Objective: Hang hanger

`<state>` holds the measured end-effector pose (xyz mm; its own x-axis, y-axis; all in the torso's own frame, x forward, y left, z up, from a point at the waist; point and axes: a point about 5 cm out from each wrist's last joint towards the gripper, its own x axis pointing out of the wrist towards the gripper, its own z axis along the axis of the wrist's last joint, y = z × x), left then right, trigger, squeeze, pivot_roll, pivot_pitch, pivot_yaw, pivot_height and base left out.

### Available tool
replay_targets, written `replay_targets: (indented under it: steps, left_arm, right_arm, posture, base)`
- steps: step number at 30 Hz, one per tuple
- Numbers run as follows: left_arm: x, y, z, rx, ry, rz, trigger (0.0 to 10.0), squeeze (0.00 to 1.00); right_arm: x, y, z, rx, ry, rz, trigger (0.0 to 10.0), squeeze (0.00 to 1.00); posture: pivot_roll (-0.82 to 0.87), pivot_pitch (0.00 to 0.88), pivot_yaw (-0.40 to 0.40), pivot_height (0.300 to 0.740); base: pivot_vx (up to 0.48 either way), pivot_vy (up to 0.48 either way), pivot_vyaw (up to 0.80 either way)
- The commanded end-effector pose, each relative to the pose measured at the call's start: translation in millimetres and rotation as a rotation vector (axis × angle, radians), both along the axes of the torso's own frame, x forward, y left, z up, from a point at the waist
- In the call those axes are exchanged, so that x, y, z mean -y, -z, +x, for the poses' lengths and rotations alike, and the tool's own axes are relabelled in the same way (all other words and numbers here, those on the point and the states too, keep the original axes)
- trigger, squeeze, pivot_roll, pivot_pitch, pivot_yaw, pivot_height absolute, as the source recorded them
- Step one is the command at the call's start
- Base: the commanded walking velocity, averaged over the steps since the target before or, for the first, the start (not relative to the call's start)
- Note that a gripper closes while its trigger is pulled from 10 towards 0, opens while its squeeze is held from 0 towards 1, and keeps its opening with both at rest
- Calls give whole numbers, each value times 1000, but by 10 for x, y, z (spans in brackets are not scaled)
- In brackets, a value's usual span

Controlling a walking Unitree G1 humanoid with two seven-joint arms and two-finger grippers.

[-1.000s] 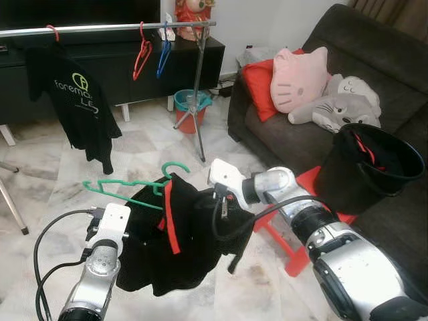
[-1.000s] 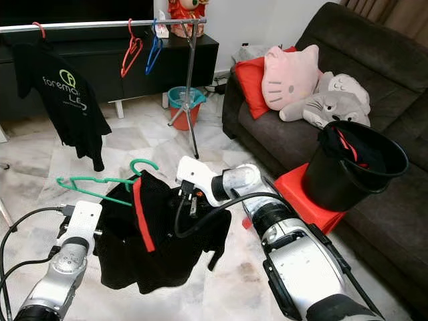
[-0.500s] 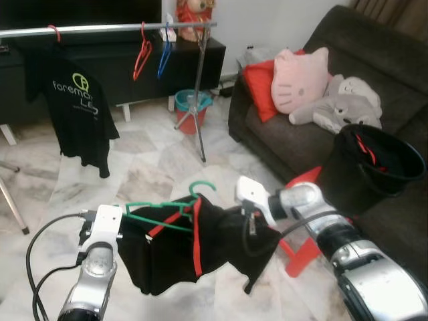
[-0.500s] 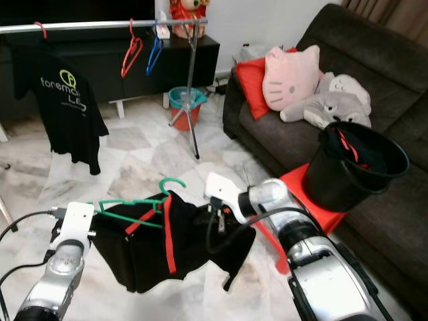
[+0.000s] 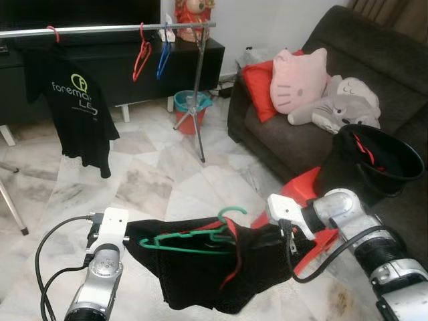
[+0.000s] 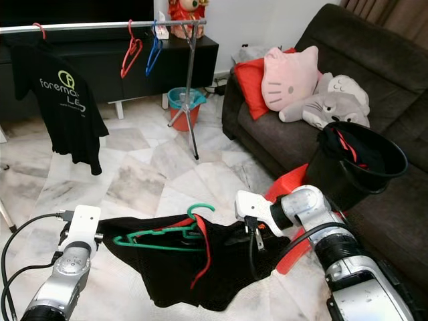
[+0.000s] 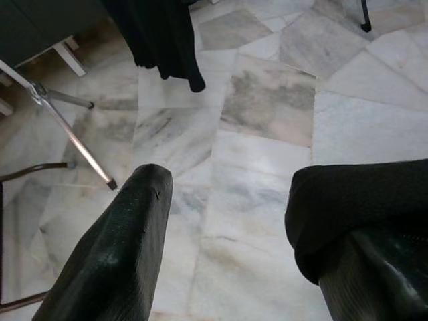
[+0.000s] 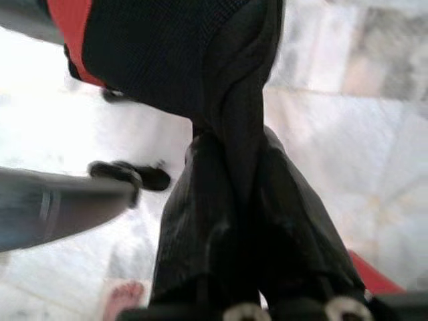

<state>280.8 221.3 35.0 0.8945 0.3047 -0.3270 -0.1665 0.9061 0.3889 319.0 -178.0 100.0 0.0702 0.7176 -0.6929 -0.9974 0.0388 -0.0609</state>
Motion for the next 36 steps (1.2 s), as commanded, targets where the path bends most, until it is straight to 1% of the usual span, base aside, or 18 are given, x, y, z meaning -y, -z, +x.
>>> replay_targets:
  steps: [1, 4, 13, 16, 19, 22, 23, 24, 25, 26, 28, 29, 32, 34, 36]
  left_arm:
    - [-71, 20, -21, -15, -26, 11, 10000, 0]
    - [-68, 23, -16, -16, -21, 9, 10000, 0]
    - [-44, 16, -6, -17, 7, -2, 10000, 0]
    - [43, -55, 49, 13, 69, -21, 10000, 0]
    - [92, -122, 94, 46, 90, -45, 10000, 0]
    - [85, -167, 123, 65, 78, -45, 10000, 0]
    - [81, -172, 126, 67, 76, -45, 10000, 0]
    - [70, -187, 136, 78, 65, -57, 10000, 0]
    - [70, -187, 136, 78, 65, -57, 10000, 0]
    - [66, -203, 147, 91, 57, -82, 10000, 0]
    - [70, -220, 156, 104, 53, -104, 10000, 0]
    - [86, -251, 167, 126, 61, -134, 10000, 0]
    - [129, -312, 184, 162, 95, -181, 10000, 0]
    - [134, -331, 191, 173, 98, -192, 10000, 0]
    - [151, -364, 206, 195, 110, -222, 10000, 0]
  right_arm:
    - [191, -63, 37, 39, 43, -88, 10000, 0]
    - [165, -46, 34, 71, 83, -106, 10000, 0]
    - [116, -10, 72, 116, 118, -124, 10000, 0]
    - [52, 52, 71, 120, 143, -142, 10000, 0]
    - [30, 97, 39, 100, 127, -167, 10000, 0]
    - [47, 123, -11, 81, 88, -191, 10000, 0]
    - [52, 125, -17, 81, 82, -196, 10000, 0]
    - [85, 127, -8, 102, 86, -227, 10000, 0]
    - [85, 127, -8, 102, 86, -227, 10000, 0]
    - [124, 134, 8, 120, 98, -262, 10000, 0]
    - [157, 144, 13, 130, 99, -292, 10000, 0]
    - [172, 153, 15, 137, 101, -311, 10000, 0]
    - [156, 170, 30, 144, 128, -318, 10000, 0]
    - [155, 183, 27, 142, 127, -335, 10000, 0]
    - [202, 224, 46, 165, 161, -398, 10000, 0]
  posture:
    - [189, 0, -191, 740]
    - [191, 0, -190, 740]
    - [193, 0, -194, 740]
    - [197, 0, -195, 740]
    - [201, 0, -196, 740]
    - [202, 0, -196, 740]
    - [201, 0, -196, 740]
    - [196, 0, -195, 740]
    - [196, 0, -195, 740]
    - [194, 0, -195, 740]
    - [195, 0, -196, 740]
    - [195, 0, -196, 740]
    - [198, 0, -196, 740]
    - [198, 0, -196, 740]
    - [205, 0, -196, 740]
  base:
    - [0, 0, 0]
    - [0, 0, 0]
    - [0, 0, 0]
    - [0, 0, 0]
    - [0, 0, 0]
    - [0, 0, 0]
    - [0, 0, 0]
    - [0, 0, 0]
    - [0, 0, 0]
    - [0, 0, 0]
    - [0, 0, 0]
    - [0, 0, 0]
    - [0, 0, 0]
    - [0, 0, 0]
    - [0, 0, 0]
